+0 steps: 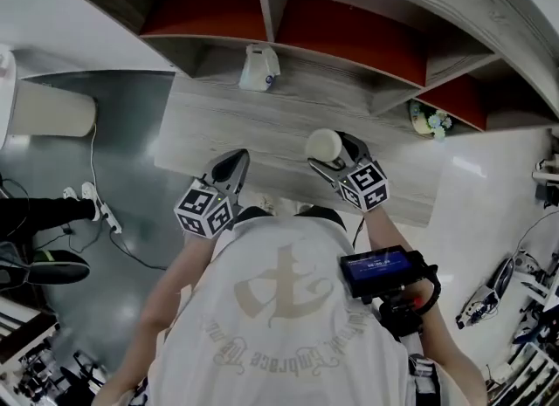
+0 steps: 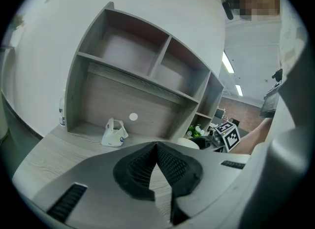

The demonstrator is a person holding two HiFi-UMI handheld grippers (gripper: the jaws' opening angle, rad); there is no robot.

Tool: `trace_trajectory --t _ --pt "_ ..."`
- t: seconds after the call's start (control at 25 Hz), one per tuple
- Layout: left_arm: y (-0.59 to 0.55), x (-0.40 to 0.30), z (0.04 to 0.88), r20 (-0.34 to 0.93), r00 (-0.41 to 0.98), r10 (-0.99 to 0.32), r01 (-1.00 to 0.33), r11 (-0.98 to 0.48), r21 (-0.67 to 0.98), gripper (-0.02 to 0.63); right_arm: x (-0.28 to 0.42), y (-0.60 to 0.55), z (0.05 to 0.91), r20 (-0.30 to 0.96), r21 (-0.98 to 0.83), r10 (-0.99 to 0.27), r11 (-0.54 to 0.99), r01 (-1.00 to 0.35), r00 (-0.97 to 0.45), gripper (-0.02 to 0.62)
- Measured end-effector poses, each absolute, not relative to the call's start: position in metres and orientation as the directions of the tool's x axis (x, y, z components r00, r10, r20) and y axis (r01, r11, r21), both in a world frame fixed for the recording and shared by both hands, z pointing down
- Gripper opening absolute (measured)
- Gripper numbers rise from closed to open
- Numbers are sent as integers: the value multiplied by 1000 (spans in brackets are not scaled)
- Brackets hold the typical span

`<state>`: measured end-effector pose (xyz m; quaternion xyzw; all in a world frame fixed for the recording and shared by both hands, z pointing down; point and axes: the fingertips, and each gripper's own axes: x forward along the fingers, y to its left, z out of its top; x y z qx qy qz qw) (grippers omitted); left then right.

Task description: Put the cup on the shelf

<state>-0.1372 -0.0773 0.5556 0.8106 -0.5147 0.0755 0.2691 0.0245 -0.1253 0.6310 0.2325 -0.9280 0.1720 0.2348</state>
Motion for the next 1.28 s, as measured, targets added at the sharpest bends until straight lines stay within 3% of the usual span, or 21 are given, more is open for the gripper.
trace_trajectory --t 0.72,1.28 --pt "-112 -93 529 314 602 -734 -796 -519 313 2 39 -136 545 407 -179 -483 791 -586 -775 411" --pt "-126 -85 512 266 653 -710 -756 -584 297 2 34 -173 459 273 -61 -527 826 -561 -805 411"
